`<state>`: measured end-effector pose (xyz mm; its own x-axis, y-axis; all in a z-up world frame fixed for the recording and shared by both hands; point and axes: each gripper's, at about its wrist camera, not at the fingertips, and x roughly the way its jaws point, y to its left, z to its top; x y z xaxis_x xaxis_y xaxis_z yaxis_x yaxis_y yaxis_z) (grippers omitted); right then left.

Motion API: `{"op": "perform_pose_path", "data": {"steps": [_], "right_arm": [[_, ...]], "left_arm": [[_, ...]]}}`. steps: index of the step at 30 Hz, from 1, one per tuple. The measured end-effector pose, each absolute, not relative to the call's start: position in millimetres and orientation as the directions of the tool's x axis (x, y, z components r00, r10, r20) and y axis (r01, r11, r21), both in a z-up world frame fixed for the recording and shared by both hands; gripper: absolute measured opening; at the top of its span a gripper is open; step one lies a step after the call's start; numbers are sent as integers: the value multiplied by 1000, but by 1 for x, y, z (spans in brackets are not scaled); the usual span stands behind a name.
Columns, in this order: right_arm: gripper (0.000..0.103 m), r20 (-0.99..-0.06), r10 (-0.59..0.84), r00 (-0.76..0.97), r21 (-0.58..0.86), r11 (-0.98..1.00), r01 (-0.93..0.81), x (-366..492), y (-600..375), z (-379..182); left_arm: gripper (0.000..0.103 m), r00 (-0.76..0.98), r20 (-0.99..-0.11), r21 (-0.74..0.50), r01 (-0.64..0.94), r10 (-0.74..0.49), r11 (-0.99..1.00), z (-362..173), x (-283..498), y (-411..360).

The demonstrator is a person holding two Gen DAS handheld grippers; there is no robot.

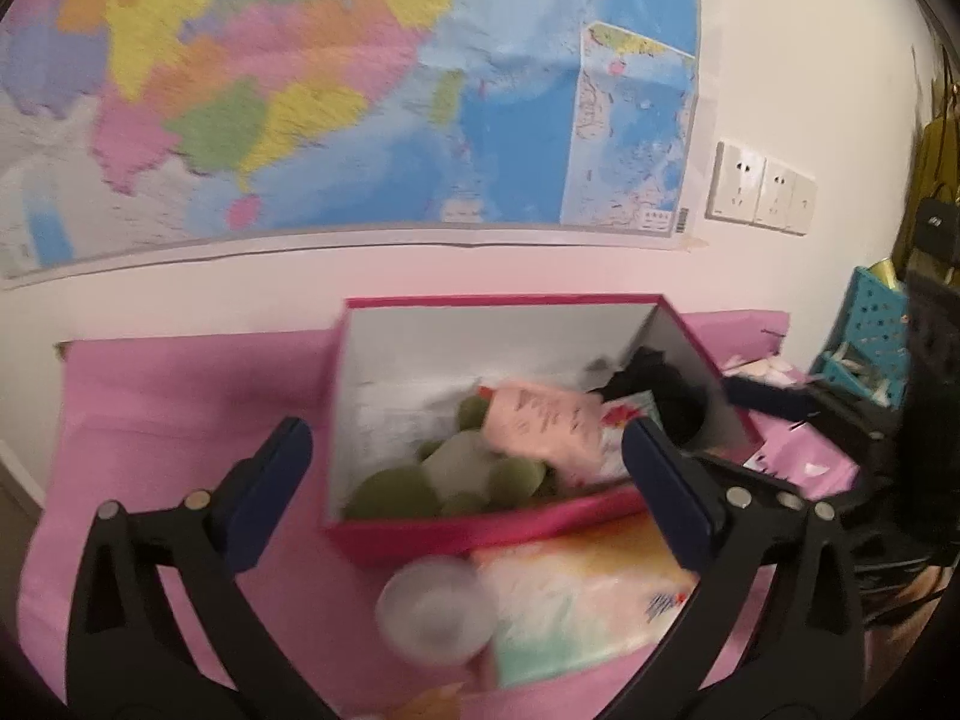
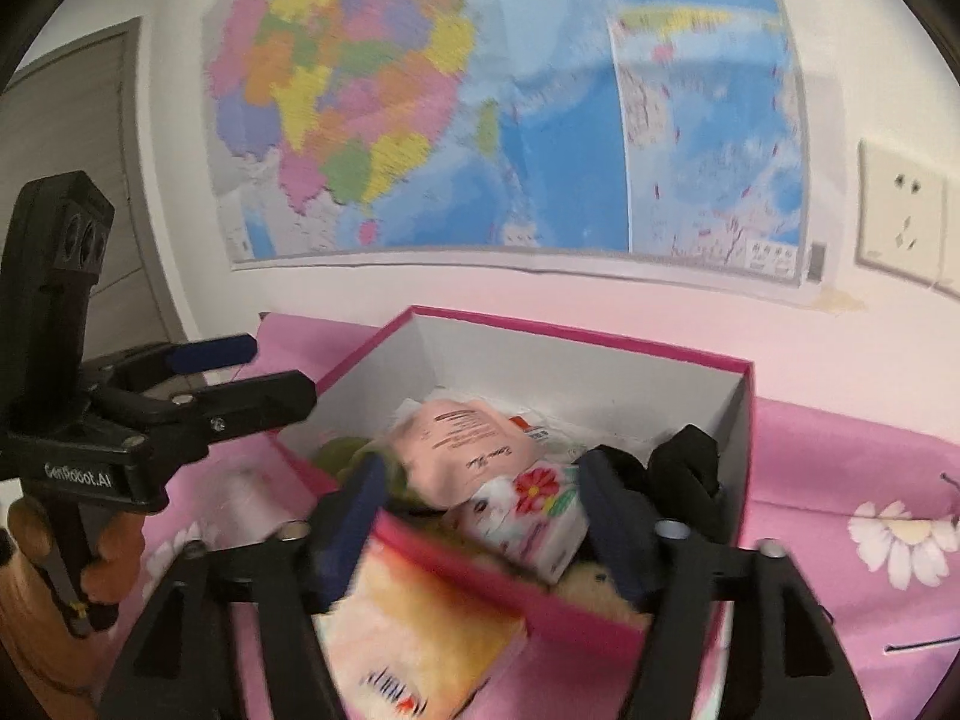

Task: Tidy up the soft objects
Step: 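Open the left gripper to release the pouch into the box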

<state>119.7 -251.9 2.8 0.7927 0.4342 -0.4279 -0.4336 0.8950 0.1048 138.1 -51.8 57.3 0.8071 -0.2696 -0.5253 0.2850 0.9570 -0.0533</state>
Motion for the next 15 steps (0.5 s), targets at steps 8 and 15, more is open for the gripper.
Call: {"op": "perform_pose_path", "data": {"steps": [8,15], "right_arm": [[97,-417,365,832,46,923,-382,60,-247,-16],[97,-459,351,816,90,932,-350,32,-247,-40]], "left_arm": [[103,811,-552,-46,203,-194,978,34,103,-32],[103,823,-542,-24,185,-168,982,18,70,-35]]}}
